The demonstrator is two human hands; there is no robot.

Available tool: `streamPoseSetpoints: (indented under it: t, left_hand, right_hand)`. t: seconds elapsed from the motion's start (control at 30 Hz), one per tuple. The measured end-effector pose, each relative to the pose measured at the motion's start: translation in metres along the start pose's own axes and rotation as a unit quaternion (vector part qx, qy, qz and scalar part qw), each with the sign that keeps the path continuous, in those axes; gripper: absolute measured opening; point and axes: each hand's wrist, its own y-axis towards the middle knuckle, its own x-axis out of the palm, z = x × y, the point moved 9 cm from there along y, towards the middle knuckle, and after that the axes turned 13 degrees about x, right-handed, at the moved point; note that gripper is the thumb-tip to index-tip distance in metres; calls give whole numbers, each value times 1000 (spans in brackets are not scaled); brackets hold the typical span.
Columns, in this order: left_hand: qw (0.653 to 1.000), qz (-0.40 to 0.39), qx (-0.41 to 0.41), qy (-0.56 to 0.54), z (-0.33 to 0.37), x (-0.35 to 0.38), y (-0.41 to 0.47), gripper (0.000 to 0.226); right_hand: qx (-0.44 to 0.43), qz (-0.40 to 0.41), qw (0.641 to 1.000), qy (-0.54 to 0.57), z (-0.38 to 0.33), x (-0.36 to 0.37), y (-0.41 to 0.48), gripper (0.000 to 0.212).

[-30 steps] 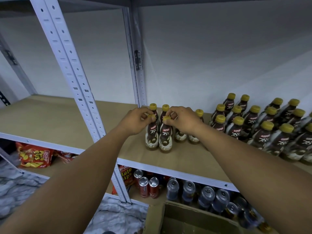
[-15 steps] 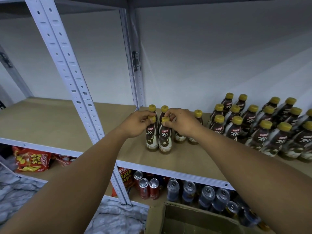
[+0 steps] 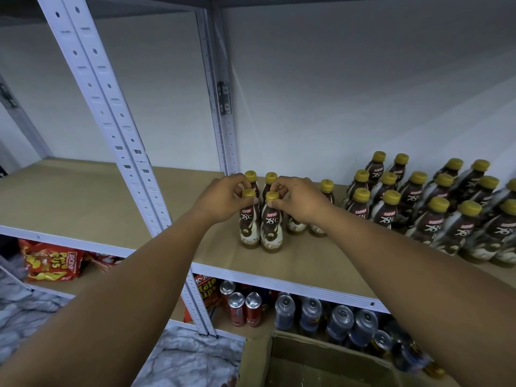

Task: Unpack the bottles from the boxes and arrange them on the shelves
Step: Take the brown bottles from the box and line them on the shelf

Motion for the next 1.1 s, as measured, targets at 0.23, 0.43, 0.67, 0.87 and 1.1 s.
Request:
streamPoseSetpoints:
  t: [0.23,0.43,0.67,0.87,1.1]
  left_hand:
    - [999,-17,21,-25,-2,2,2,21]
    - [994,-49,10,-101,0,7,-2,40]
    - [1000,2,-2,-13,4,-5,-6,46]
    - [1000,-9,0,-8,-2,-1,-9,38]
    - [999,-23,3,-44,-10,3,-7,48]
  right_hand:
    - [-3,-2,1000,-7,-1,0,-1,27]
    - [-2,-4,1000,-6,-2,0,-1,26]
    - [-1,0,1000,-8,0,2,1,26]
    - [-3,1,1000,-2,1,3,4,25]
    - [-1,-4,1000,11,3,4,4,25]
